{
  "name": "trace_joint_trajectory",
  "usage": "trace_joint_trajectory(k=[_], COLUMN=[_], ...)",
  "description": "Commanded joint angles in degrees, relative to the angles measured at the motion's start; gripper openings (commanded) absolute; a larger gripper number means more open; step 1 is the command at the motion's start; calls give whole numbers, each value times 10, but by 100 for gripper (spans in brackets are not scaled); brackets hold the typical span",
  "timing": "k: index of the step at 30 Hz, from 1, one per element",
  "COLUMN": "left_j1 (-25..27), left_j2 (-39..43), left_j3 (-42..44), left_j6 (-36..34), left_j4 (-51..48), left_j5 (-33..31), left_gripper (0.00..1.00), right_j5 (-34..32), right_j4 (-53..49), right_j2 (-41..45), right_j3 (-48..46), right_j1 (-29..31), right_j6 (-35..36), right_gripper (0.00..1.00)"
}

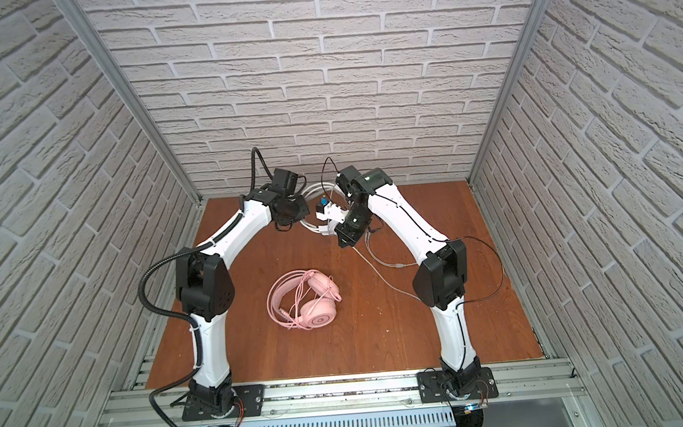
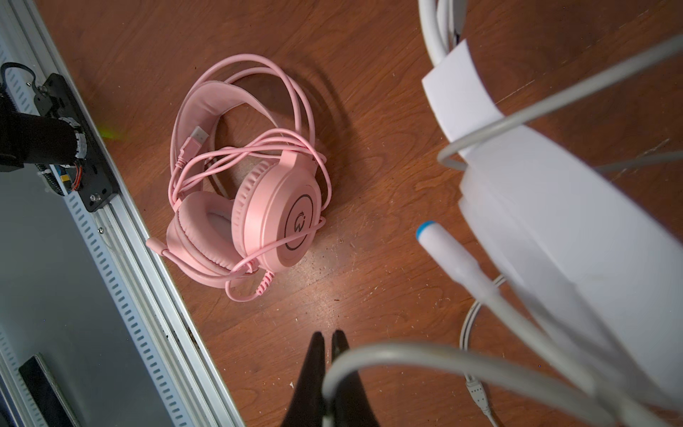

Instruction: Wrap the headphones

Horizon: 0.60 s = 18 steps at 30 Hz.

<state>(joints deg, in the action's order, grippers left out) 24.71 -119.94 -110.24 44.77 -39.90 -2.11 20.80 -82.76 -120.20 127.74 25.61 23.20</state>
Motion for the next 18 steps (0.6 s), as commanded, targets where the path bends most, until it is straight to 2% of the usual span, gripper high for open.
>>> trace_joint_trajectory(k=[1,8,18], left_j1=[7,3,-20], left_j2=[1,7,31], left_j3=[-11,0,32], left_j6=[-6,1,33], left_j4=[10,14,45], left_j5=[15,18,44], left_gripper=[0,0,0], right_j5=[19,31,59], right_j4=[-25,-35,82], right_j2=[0,10,159], right_j3=[30,23,-214], right_j1=[-8,-15,-50], right_j6=[9,7,-48], right_gripper=[5,5,5])
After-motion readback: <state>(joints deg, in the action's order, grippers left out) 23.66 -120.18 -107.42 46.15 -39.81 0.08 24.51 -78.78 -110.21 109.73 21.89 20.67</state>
